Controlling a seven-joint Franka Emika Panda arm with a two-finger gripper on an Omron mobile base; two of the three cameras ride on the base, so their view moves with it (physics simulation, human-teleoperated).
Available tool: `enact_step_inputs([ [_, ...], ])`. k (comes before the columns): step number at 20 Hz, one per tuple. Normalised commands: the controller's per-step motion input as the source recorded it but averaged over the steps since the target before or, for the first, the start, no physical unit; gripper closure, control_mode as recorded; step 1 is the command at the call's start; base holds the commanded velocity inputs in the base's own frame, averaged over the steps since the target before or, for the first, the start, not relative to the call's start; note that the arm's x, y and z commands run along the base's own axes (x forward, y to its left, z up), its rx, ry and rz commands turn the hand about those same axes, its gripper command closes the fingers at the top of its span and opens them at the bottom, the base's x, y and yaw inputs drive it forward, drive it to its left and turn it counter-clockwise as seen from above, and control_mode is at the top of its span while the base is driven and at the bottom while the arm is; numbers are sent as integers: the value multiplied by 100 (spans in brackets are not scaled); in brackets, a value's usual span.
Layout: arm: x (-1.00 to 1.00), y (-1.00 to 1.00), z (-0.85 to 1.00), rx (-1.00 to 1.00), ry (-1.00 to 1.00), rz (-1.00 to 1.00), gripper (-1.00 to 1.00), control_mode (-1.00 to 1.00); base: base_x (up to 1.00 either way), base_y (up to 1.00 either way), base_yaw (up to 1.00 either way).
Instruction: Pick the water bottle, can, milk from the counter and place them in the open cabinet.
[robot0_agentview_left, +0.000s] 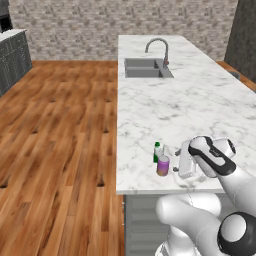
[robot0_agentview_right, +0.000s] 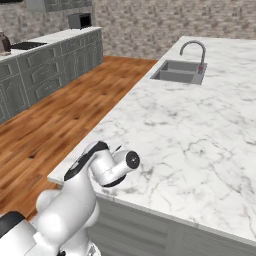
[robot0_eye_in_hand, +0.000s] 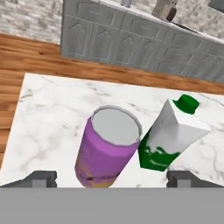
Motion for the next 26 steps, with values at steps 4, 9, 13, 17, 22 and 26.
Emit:
enact_step_inputs([
  [4,21,0,-4,0,3,0,-100,-100,0,0,0],
  [9,3,2,-2,0,6,0,-100,-100,0,0,0],
  [13,0,8,0,0,11,0,-100,-100,0,0,0],
  [17,0,15,0,1,10,0,-100,-100,0,0,0],
  [22,0,15,-1,0,8,0,-100,-100,0,0,0],
  [26,0,6,-7,0,4,0,-100,-100,0,0,0],
])
